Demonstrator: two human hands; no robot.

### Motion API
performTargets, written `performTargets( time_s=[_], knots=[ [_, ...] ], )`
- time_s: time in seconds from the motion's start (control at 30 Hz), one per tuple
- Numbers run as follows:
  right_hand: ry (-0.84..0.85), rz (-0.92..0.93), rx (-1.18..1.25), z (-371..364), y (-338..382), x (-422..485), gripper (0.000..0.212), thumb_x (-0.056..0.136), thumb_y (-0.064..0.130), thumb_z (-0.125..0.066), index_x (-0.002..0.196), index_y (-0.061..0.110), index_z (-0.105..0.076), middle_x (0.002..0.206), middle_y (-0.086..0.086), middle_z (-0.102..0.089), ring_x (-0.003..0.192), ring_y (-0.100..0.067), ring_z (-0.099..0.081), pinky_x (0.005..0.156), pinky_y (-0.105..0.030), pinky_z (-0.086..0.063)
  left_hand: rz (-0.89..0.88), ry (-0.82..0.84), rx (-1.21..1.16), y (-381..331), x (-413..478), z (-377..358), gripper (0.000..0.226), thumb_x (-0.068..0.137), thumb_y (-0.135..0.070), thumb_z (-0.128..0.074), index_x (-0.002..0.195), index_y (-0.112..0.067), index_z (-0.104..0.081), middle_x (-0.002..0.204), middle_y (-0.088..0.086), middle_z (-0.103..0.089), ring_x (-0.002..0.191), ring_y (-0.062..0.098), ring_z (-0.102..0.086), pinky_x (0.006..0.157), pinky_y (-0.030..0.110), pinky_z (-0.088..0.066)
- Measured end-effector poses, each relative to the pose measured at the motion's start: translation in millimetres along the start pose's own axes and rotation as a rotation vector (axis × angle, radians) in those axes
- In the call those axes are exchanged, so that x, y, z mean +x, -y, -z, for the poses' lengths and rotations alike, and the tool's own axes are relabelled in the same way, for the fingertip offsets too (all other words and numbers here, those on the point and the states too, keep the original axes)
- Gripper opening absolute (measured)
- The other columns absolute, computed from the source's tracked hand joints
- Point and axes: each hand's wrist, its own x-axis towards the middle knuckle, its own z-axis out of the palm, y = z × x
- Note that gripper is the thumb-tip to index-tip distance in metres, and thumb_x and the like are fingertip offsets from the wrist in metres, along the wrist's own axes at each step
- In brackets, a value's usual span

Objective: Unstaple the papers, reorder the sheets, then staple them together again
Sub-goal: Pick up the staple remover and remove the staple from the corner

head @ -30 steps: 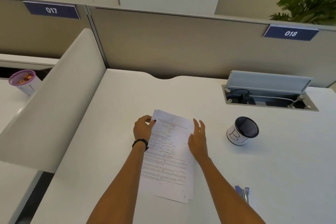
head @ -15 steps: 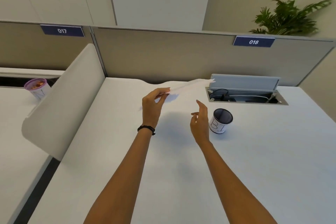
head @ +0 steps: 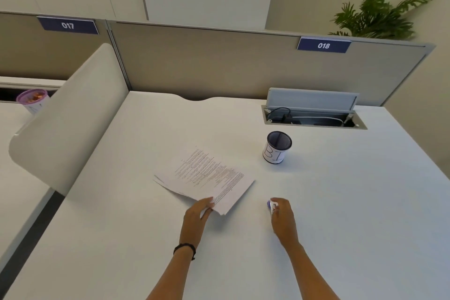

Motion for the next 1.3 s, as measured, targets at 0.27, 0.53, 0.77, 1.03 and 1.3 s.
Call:
performTargets(
  time_s=[0.27, 0.53, 0.77, 1.03, 1.3],
  knots=[
    [0.078, 0.094, -0.159, 2, -34, -31, 0.028, 0.084, -0.004, -0.049, 0.101, 0.013, -0.062, 0.135, -0.003, -0.043, 0.122, -0.019, -0.041, 0.085, -0.025, -0.036, 0.084, 0.171, 0.251, 29, -48, -17, 0.029, 0.094, -0.008, -0.048, 0.119, -0.016, -0.059, 0.133, -0.001, -0.051, 0.123, 0.015, -0.045, 0.107, 0.018, -0.029],
    [-0.1, 0.123, -0.14, 4, -32, -42, 0.049, 0.079, -0.012, -0.054, 0.12, 0.014, -0.05, 0.133, -0.011, -0.041, 0.116, -0.027, -0.047, 0.078, -0.03, -0.047, -0.125, 0.168, 0.582, 34, -48, -25, 0.026, 0.084, -0.016, -0.063, 0.109, -0.022, -0.067, 0.12, -0.005, -0.065, 0.1, 0.021, -0.059, 0.088, 0.028, -0.046],
    [-0.083, 0.014, -0.231, -3, -32, -28, 0.05, 0.081, -0.003, -0.059, 0.128, 0.003, -0.043, 0.114, -0.021, -0.054, 0.101, -0.037, -0.051, 0.085, -0.044, -0.046, -0.048, 0.342, 0.739, 43, -32, -36, 0.066, 0.088, -0.05, -0.009, 0.147, -0.02, -0.006, 0.154, 0.001, 0.01, 0.139, 0.026, 0.016, 0.112, 0.036, 0.005],
    [0.134, -0.332, 0.318, 5, -13, -1, 0.052, 0.094, 0.01, -0.046, 0.14, 0.01, -0.023, 0.105, -0.019, -0.056, 0.087, -0.026, -0.054, 0.074, -0.032, -0.048, 0.038, 0.353, 0.824, 50, -24, -42, 0.064, 0.087, -0.042, -0.018, 0.144, -0.03, 0.009, 0.157, 0.008, 0.004, 0.141, 0.022, 0.022, 0.11, 0.055, -0.021],
    [0.304, -0.387, 0.867, -5, 15, -18, 0.048, 0.082, -0.009, -0.057, 0.124, 0.009, -0.041, 0.102, -0.018, -0.058, 0.089, -0.029, -0.062, 0.091, -0.047, -0.048, 0.133, 0.424, 0.777, 29, -15, -52, 0.057, 0.098, -0.025, -0.033, 0.147, -0.021, -0.002, 0.157, 0.004, 0.012, 0.143, 0.03, 0.015, 0.113, 0.054, 0.006]
  ],
)
